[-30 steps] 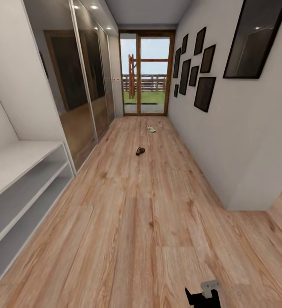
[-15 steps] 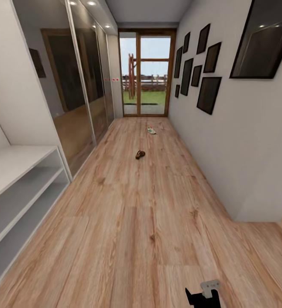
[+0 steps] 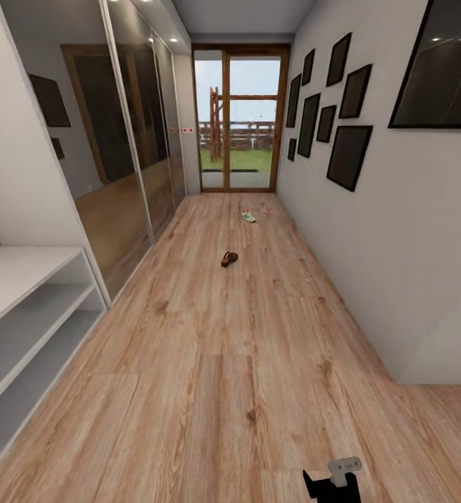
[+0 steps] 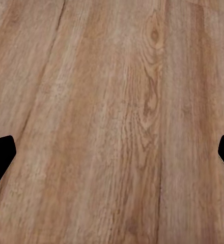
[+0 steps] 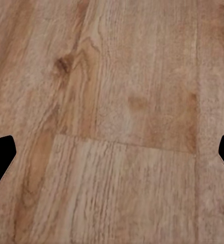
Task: Pick up the two gym shoes and the two sandals from the corridor floor and place them onto the hallstand (shoe rack) in the corridor, making sure they are on the rack and not on the floor. Arrange them so the two gym shoes are next to each other and the two sandals are next to each other.
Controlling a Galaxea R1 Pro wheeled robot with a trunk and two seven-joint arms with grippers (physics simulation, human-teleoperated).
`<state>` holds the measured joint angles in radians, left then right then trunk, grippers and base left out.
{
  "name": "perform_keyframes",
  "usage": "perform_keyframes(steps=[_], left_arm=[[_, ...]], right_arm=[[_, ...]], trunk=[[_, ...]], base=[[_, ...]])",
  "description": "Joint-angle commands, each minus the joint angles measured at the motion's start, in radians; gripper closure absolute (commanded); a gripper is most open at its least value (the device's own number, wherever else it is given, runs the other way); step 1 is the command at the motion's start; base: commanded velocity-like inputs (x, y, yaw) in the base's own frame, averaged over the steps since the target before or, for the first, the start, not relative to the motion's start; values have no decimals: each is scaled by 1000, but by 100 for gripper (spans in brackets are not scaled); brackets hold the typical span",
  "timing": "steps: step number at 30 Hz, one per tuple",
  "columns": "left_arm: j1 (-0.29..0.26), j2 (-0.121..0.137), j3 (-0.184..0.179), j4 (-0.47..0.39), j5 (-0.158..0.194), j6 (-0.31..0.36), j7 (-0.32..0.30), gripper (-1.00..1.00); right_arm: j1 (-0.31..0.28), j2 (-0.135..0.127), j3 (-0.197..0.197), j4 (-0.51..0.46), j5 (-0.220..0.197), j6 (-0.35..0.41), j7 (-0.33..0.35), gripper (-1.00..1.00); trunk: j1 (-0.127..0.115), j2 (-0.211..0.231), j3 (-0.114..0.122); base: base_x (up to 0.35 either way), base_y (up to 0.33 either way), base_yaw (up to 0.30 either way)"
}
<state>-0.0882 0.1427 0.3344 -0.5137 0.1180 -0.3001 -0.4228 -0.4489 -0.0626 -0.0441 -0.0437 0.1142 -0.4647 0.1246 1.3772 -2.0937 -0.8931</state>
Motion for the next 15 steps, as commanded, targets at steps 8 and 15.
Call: perform_keyframes(steps=[8, 15], left_arm=[[-1, 0, 3, 1, 9, 2, -10, -100], [-1, 0, 3, 1, 9, 2, -10, -100]], right_arm=[[-1, -3, -6, 1, 9, -3, 1, -100], [-1, -4, -6, 1, 9, -3, 2, -100]], trunk=[[0, 0, -1], [0, 0, -1]], base=[[338, 94, 0], [331, 135, 0]])
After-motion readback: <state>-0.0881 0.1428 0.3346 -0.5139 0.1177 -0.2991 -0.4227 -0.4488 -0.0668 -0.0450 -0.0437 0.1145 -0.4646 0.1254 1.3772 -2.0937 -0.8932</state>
